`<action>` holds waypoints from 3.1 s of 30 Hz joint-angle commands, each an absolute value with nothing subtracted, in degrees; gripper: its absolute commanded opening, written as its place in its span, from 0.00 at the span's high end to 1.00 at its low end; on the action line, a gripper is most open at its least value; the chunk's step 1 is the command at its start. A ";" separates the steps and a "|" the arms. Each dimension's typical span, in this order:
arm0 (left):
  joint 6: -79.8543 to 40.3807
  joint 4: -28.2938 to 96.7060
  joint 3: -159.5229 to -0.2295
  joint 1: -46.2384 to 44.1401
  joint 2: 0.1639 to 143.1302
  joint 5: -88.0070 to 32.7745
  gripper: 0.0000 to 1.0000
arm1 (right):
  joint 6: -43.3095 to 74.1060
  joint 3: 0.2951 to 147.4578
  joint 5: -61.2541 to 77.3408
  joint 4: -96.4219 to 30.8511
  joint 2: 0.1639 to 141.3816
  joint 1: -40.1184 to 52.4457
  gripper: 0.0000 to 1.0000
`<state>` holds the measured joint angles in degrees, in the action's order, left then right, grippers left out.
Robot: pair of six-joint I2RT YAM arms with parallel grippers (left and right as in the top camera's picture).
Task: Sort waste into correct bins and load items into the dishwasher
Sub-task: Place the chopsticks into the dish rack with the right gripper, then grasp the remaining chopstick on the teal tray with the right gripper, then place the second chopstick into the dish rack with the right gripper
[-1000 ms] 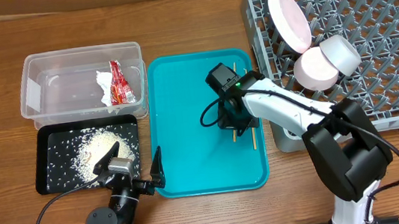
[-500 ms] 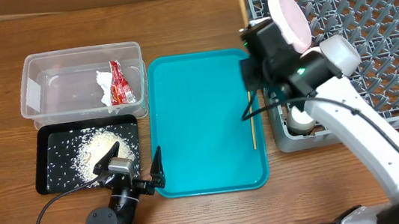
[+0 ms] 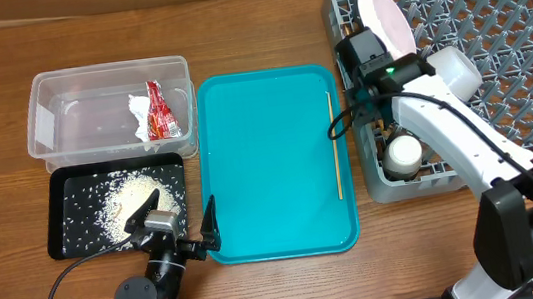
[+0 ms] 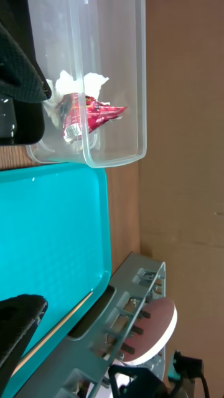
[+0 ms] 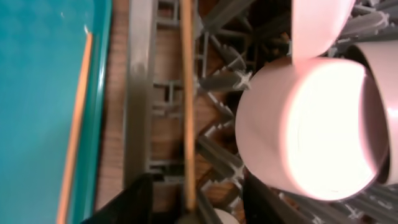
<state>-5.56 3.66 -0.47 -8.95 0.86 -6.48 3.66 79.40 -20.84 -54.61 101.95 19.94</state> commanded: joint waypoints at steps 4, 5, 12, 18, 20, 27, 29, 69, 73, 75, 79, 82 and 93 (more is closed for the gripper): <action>-5.32 3.79 -0.27 -8.56 0.25 -7.07 0.00 | 6.68 83.57 -10.74 -58.28 96.05 25.15 0.46; -5.32 3.79 -0.27 -8.56 0.25 -7.07 0.00 | 7.20 83.55 -7.92 -58.24 95.35 26.13 0.45; -5.32 3.81 -0.27 -8.56 0.25 -7.07 0.00 | 16.40 79.90 -3.84 -55.92 97.36 32.47 0.45; -5.32 3.79 -0.27 -8.56 0.27 -7.07 0.00 | 22.96 74.19 -9.67 -51.22 104.12 33.04 0.50; -5.32 3.79 -0.27 -8.56 0.25 -7.07 0.00 | 24.36 72.95 -11.84 -49.74 106.06 32.73 0.51; -5.32 3.79 -0.27 -8.56 0.25 -7.07 0.00 | 24.71 71.94 -12.43 -46.54 111.46 32.40 0.62; -5.32 3.79 -0.27 -8.56 0.25 -7.05 0.00 | 26.00 71.94 -11.70 -47.03 112.40 32.40 0.71; -5.32 3.79 -0.27 -8.56 0.27 -7.07 0.00 | 2.26 77.69 -16.82 -47.68 94.30 20.84 0.57; -5.32 3.79 -0.27 -8.56 0.27 -7.07 0.00 | 6.57 80.93 -16.80 -52.64 88.75 23.68 0.54; -5.32 3.81 -0.27 -8.56 0.25 -7.07 0.00 | 9.30 82.43 -16.71 -55.11 85.14 25.36 0.53; -5.32 3.81 -0.27 -8.56 0.25 -7.07 0.00 | 12.47 83.77 -11.68 -56.60 76.47 29.67 0.30; -5.32 3.81 -0.27 -8.56 0.25 -7.07 0.00 | 12.47 83.74 -5.43 -54.96 70.41 32.77 0.00; -5.32 3.79 -0.27 -8.56 0.27 -7.07 0.00 | 11.57 83.74 -3.42 -59.35 59.11 33.95 0.00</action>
